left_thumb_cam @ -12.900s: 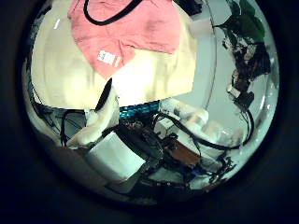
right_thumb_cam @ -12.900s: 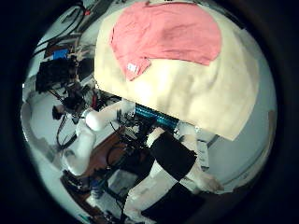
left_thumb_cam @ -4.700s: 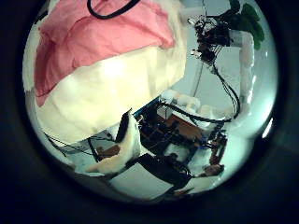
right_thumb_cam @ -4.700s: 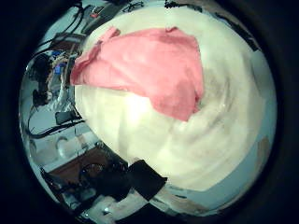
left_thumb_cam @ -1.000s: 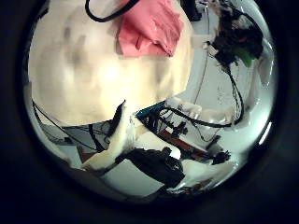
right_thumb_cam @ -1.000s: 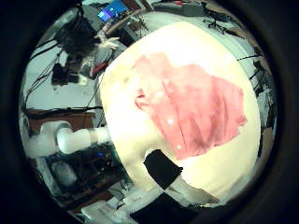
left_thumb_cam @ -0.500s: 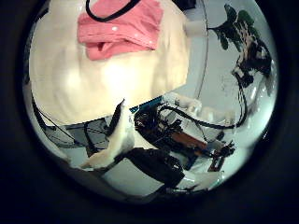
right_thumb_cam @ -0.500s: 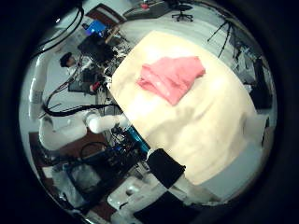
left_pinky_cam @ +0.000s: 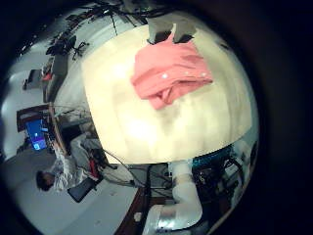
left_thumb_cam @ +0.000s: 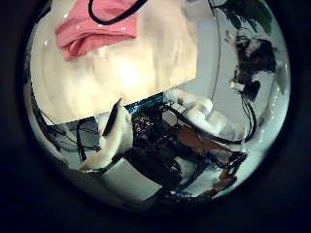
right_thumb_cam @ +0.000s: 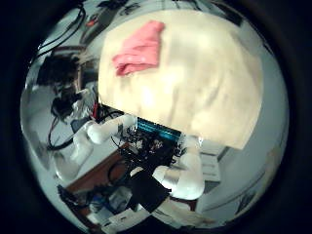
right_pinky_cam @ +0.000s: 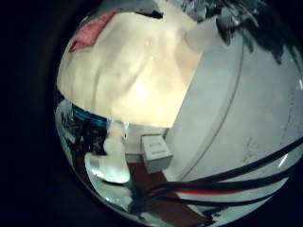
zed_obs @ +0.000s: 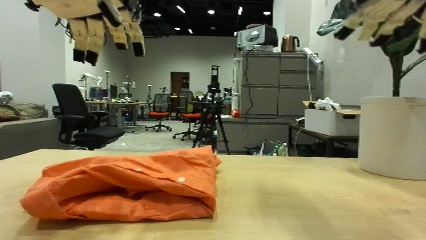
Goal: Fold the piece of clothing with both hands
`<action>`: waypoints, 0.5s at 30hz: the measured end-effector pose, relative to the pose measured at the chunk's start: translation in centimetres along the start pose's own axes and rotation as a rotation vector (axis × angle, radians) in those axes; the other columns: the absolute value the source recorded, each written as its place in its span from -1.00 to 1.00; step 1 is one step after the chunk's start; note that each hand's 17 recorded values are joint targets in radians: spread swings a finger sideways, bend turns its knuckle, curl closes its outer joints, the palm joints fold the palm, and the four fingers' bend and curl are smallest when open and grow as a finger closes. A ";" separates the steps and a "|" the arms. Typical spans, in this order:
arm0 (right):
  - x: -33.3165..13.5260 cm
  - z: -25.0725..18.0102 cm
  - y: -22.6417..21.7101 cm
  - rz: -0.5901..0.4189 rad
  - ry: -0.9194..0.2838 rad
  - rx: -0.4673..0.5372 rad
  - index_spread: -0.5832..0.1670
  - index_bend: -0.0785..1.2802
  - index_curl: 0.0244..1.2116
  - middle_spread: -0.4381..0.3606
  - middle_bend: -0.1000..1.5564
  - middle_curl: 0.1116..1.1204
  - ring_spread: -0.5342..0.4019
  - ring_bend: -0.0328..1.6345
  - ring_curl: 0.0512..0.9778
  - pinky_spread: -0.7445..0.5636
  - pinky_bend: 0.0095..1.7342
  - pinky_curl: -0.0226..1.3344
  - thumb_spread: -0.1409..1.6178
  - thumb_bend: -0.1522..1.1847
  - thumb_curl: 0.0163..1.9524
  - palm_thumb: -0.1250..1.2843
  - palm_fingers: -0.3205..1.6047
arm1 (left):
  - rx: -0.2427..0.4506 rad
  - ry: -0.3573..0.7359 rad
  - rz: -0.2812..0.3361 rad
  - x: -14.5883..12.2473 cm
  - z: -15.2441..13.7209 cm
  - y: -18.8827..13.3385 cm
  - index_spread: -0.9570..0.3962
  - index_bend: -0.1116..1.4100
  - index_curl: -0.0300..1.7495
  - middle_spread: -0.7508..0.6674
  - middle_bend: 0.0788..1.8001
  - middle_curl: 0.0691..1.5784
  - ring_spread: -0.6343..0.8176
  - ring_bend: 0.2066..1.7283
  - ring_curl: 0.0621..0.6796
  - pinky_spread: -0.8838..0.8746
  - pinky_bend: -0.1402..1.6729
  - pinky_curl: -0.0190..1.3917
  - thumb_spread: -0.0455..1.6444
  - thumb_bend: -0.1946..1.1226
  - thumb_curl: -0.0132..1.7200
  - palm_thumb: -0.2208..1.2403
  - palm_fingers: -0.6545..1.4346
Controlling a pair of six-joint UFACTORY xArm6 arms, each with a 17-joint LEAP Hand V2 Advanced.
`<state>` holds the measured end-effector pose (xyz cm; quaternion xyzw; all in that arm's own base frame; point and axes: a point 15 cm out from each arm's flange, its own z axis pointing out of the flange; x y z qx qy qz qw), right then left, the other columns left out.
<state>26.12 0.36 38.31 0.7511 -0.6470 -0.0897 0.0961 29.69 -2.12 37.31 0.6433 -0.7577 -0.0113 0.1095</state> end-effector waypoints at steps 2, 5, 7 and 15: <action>1.4 -0.1 -0.1 0.051 -0.027 0.032 -0.23 -0.67 -0.61 0.53 -0.66 -0.63 0.78 -0.51 -0.68 0.82 -0.32 -0.62 0.37 -0.81 -0.72 -0.40 -0.71 | 0.018 0.042 -0.032 -0.3 -0.3 -0.1 0.61 -0.57 -0.59 0.61 -0.89 -0.77 0.67 -0.83 -0.49 0.62 -0.63 -0.54 0.43 -0.71 -0.57 0.13 -0.35; 0.8 -0.3 0.1 0.040 -0.071 0.048 -0.25 -0.67 -0.62 0.50 -0.66 -0.63 0.76 -0.51 -0.67 0.82 -0.33 -0.61 0.36 -0.81 -0.72 -0.39 -0.70 | 0.027 0.080 -0.053 -1.1 -0.5 0.3 0.61 -0.58 -0.58 0.61 -0.89 -0.77 0.67 -0.83 -0.48 0.61 -0.64 -0.54 0.43 -0.72 -0.56 0.16 -0.36; 1.7 -0.5 0.4 0.080 -0.087 0.060 -0.25 -0.67 -0.63 0.49 -0.66 -0.63 0.76 -0.51 -0.66 0.82 -0.33 -0.60 0.36 -0.80 -0.72 -0.37 -0.70 | 0.031 0.094 -0.036 -0.7 -0.5 0.2 0.61 -0.58 -0.57 0.60 -0.89 -0.77 0.65 -0.83 -0.48 0.61 -0.63 -0.54 0.42 -0.72 -0.55 0.18 -0.35; 1.5 -0.8 0.3 0.072 -0.118 0.100 -0.27 -0.66 -0.63 0.48 -0.65 -0.63 0.75 -0.53 -0.65 0.82 -0.34 -0.58 0.36 -0.81 -0.72 -0.33 -0.69 | 0.025 0.102 -0.046 -0.5 0.3 0.0 0.59 -0.58 -0.55 0.56 -0.89 -0.77 0.63 -0.84 -0.47 0.60 -0.63 -0.55 0.40 -0.73 -0.54 0.21 -0.35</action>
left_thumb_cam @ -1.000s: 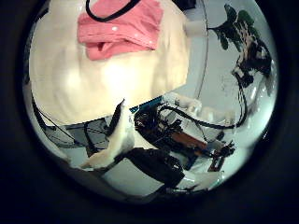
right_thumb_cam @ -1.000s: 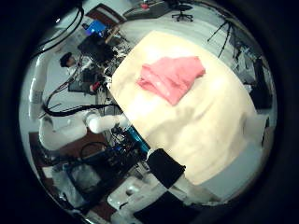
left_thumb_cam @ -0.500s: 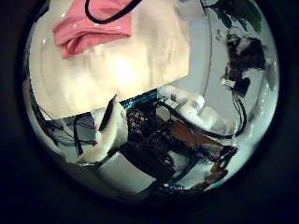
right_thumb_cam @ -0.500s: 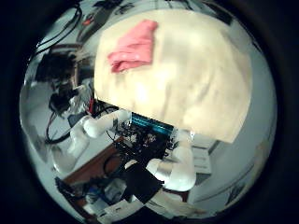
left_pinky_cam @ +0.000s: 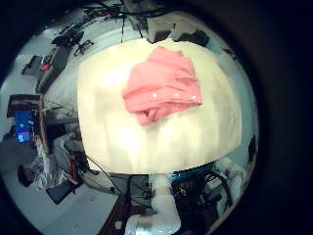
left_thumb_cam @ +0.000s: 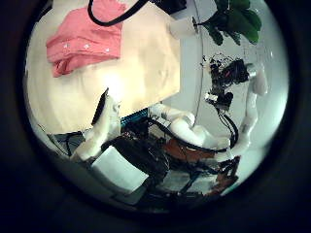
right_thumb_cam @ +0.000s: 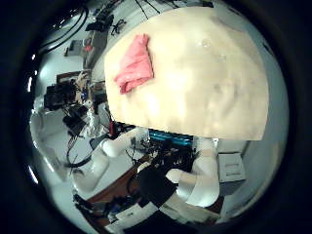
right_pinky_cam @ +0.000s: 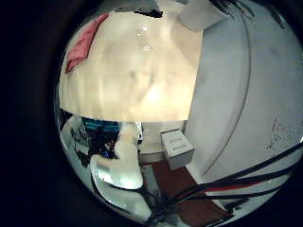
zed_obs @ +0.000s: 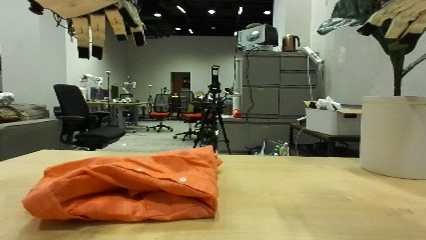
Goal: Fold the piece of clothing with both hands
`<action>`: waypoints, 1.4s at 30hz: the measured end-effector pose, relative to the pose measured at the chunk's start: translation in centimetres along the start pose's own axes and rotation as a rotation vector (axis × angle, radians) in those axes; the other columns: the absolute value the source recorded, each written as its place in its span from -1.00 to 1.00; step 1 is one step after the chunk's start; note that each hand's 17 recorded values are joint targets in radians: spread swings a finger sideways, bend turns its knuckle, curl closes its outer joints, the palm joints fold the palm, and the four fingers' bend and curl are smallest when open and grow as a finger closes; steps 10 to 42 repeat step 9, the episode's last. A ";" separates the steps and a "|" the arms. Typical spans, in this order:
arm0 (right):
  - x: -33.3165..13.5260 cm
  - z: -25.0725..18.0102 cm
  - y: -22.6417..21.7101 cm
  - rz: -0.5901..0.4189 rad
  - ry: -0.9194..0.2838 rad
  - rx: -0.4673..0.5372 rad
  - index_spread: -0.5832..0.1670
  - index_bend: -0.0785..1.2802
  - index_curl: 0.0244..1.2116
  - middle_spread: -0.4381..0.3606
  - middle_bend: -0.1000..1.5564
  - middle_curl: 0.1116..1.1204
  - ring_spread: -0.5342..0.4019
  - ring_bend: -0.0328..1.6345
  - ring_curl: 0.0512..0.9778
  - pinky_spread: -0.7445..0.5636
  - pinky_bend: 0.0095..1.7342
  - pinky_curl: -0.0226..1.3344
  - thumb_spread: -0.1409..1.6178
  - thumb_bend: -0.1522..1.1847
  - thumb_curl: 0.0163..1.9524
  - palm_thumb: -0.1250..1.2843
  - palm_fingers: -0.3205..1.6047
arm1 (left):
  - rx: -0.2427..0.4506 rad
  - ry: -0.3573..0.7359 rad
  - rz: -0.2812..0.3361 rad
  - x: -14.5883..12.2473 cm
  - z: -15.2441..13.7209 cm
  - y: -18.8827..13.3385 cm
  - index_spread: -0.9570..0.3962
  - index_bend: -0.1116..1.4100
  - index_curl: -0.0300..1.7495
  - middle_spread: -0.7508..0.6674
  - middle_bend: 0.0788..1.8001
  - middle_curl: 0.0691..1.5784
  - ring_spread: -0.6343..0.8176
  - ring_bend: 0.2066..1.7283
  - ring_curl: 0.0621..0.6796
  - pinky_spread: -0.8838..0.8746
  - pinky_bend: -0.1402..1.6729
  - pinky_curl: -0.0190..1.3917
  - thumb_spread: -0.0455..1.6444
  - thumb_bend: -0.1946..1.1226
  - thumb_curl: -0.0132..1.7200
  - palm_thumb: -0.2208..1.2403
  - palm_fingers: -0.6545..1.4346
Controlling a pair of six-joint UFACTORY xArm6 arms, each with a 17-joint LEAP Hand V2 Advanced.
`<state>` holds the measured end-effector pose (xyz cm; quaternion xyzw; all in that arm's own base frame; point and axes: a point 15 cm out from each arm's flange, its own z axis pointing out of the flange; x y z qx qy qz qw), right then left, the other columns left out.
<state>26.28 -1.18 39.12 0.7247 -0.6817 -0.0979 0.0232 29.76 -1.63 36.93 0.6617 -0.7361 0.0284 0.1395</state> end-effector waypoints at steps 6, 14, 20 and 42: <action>-0.3 -0.1 0.1 -0.007 0.002 0.007 -0.27 -0.66 -0.63 0.49 -0.65 -0.63 0.75 -0.54 -0.64 0.82 -0.36 -0.57 0.37 -0.81 -0.72 -0.33 -0.69 | -0.016 -0.009 0.002 0.1 0.4 0.1 0.58 -0.59 -0.54 0.55 -0.89 -0.77 0.62 -0.84 -0.47 0.60 -0.64 -0.55 0.40 -0.73 -0.53 0.21 -0.34; -1.3 0.0 0.0 -0.040 0.008 0.003 -0.27 -0.65 -0.63 0.50 -0.65 -0.63 0.75 -0.55 -0.63 0.82 -0.37 -0.57 0.36 -0.80 -0.72 -0.31 -0.69 | -0.025 -0.028 -0.008 -0.5 0.7 0.2 0.58 -0.59 -0.53 0.55 -0.89 -0.76 0.62 -0.84 -0.46 0.60 -0.64 -0.55 0.40 -0.73 -0.53 0.21 -0.34; -1.3 0.0 0.0 -0.040 0.008 0.003 -0.27 -0.65 -0.63 0.50 -0.65 -0.63 0.75 -0.55 -0.63 0.82 -0.37 -0.57 0.36 -0.80 -0.72 -0.31 -0.69 | -0.025 -0.028 -0.008 -0.5 0.7 0.2 0.58 -0.59 -0.53 0.55 -0.89 -0.76 0.62 -0.84 -0.46 0.60 -0.64 -0.55 0.40 -0.73 -0.53 0.21 -0.34; -1.3 0.0 0.0 -0.040 0.008 0.003 -0.27 -0.65 -0.63 0.50 -0.65 -0.63 0.75 -0.55 -0.63 0.82 -0.37 -0.57 0.36 -0.80 -0.72 -0.31 -0.69 | -0.025 -0.028 -0.008 -0.5 0.7 0.2 0.58 -0.59 -0.53 0.55 -0.89 -0.76 0.62 -0.84 -0.46 0.60 -0.64 -0.55 0.40 -0.73 -0.53 0.21 -0.34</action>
